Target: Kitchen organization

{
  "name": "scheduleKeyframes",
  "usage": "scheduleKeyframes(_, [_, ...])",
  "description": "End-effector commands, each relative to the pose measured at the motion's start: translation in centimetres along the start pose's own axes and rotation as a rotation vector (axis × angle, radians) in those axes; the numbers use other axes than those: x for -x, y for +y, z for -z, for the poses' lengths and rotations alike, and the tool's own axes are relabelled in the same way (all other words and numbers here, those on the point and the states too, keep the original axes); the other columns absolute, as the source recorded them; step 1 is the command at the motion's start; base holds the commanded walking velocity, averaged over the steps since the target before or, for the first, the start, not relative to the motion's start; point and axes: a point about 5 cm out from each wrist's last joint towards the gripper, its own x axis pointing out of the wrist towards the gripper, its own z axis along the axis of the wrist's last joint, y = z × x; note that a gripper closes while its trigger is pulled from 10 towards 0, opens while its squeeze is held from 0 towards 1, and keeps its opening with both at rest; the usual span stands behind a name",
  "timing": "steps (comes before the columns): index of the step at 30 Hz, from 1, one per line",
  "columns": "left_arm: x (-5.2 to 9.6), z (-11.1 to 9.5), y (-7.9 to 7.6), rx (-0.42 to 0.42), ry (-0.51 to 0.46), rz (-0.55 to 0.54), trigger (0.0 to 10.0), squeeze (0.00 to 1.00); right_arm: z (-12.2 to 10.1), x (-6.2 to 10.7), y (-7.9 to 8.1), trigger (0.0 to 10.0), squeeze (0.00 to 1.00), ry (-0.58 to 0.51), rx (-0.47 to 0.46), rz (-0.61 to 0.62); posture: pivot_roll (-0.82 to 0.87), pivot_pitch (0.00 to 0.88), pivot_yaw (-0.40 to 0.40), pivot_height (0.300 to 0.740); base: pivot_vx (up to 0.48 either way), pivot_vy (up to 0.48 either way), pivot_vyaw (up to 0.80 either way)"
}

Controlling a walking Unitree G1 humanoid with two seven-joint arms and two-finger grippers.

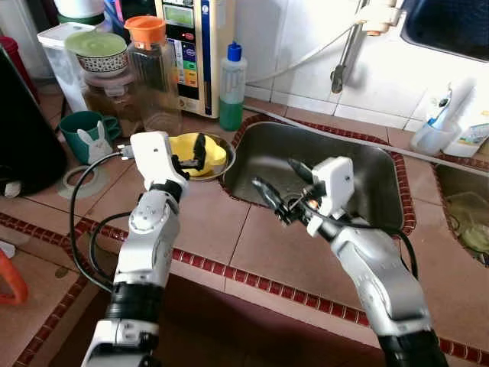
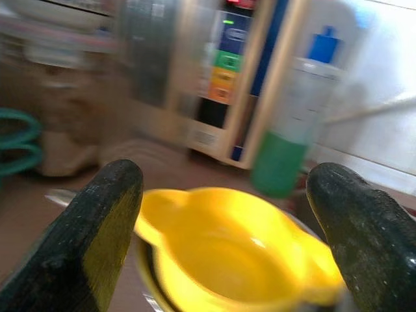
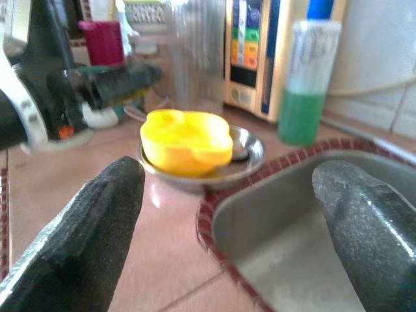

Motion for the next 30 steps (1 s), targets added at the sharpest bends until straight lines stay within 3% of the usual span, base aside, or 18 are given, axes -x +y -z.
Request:
scheduleKeyframes(1, [-0.5,-0.3,0.5,-0.004,-0.012,-0.033,10.0,1.0,-0.8,0.2,0.2,10.0,1.0,-0.019,-0.001,-0.003,0.13,0.0,-0.022,0.74,0.0,0.0,0.0])
scheduleKeyframes(3, [-1.0,-0.6,1.5,-0.002,-0.014,-0.084,10.0,1.0,-0.9,0.7,0.5,10.0,1.0,-0.008,-0.015,0.001,0.13,0.0,-0.02,0.74,0.0,0.0,0.0])
scheduleKeyframes(8, [-1.4,-0.8,2.0,0.009,-0.017,-0.117,10.0,1.0,-0.9,1.0,0.7,10.0,1.0,0.0,-0.024,0.003,0.12,0.0,-0.019,0.74,0.0,0.0,0.0])
scheduleKeyframes(9, [-1.6,-0.8,2.2,0.015,-0.019,-0.13,10.0,0.66,-0.9,1.2,0.8,10.0,1.0,0.005,-0.028,0.003,0.12,0.0,-0.018,0.74,0.0,0.0,0.0])
scheduleKeyframes(10, [-2.0,-0.8,2.9,0.023,-0.003,-0.173,10.0,0.0,-1.0,1.4,1.2,10.0,1.0,0.012,-0.038,-0.003,0.12,0.0,-0.018,0.74,0.0,0.0,0.0])
scheduleKeyframes(14, [-2.3,-0.2,3.5,0.079,0.04,-0.211,10.0,0.0,-1.5,1.7,2.5,10.0,1.0,0.013,-0.076,-0.086,0.11,0.0,-0.017,0.74,0.0,0.0,0.0])
scheduleKeyframes(18, [-2.1,0.6,3.0,0.072,0.076,-0.185,10.0,0.0,-2.0,1.7,3.3,10.0,1.0,0.0,-0.094,-0.128,0.11,0.0,-0.016,0.74,0.0,0.0,0.0])
scheduleKeyframes(22, [-1.9,1.2,2.9,0.071,0.095,-0.194,10.0,0.0,-2.0,1.7,3.4,10.0,1.0,0.0,-0.089,-0.131,0.11,0.0,-0.014,0.74,0.0,0.0,0.0])
scheduleKeyframes(30, [-2.9,1.2,3.5,0.155,0.124,-0.25,10.0,0.0,-2.3,2.0,3.8,10.0,1.0,0.013,-0.089,-0.14,0.09,0.0,-0.012,0.74,0.0,0.0,0.0])
